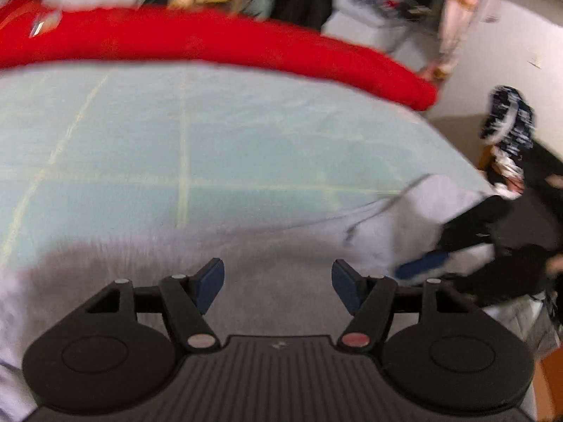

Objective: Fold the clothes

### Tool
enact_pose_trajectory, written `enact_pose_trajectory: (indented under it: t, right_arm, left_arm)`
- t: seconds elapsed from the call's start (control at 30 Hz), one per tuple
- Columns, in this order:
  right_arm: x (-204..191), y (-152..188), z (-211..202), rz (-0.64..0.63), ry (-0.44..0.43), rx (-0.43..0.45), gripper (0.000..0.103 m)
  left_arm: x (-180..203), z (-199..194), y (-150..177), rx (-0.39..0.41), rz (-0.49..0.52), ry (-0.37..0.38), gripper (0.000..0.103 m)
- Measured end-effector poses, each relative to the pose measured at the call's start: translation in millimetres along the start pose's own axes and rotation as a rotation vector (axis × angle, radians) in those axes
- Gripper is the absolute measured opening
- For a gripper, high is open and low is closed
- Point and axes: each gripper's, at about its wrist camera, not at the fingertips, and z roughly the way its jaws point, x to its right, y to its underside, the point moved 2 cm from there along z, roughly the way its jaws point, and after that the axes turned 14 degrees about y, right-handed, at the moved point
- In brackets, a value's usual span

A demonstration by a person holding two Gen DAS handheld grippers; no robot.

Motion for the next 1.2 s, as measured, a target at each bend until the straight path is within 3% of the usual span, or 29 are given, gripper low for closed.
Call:
enact_pose_trajectory:
  t: [0.2, 0.3, 0.4, 0.5, 0.63, 0.73, 0.9, 1.0, 1.07, 1.2]
  right_arm:
    - [4, -20, 7, 0.004, -0.003, 0.03, 0.028]
    - [8, -27, 15, 0.015, 0.007, 0.018, 0.028]
    - [19, -4, 10, 0.05, 0.037, -0.029, 0.029]
    - [31, 24, -7, 0.13, 0.063, -0.062, 0.029]
    - [31, 39, -26, 0.124, 0.075, -0.101, 0.03]
    - [27, 13, -36, 0.071, 0.042, -0.044, 0.033]
    - [21, -51, -22, 0.008, -0.031, 0.082, 0.034]
    - [20, -79, 7, 0.008, -0.083, 0.085, 0.033]
    - [18, -90, 26, 0.006, -0.113, 0.069, 0.023]
    - [13, -90, 49, 0.006, -0.142, 0.037, 0.021]
  left_arm:
    - [-9, -16, 20, -0.013, -0.025, 0.002, 0.071]
    - [-16, -27, 18, -0.01, -0.037, -0.064, 0.071]
    - [-27, -42, 21, 0.015, -0.057, -0.129, 0.071]
    - [-35, -49, 22, 0.028, -0.091, -0.121, 0.071]
    - [-19, -46, 16, 0.01, -0.033, -0.157, 0.071]
    - [-9, -46, 17, 0.016, 0.001, -0.133, 0.073]
    - [-15, -41, 22, 0.002, -0.036, -0.135, 0.073]
    - [-15, -41, 29, 0.005, -0.028, -0.13, 0.074]
    - [-14, -42, 32, 0.008, -0.019, -0.125, 0.075]
    - [-13, -47, 36, 0.019, -0.016, -0.113, 0.076]
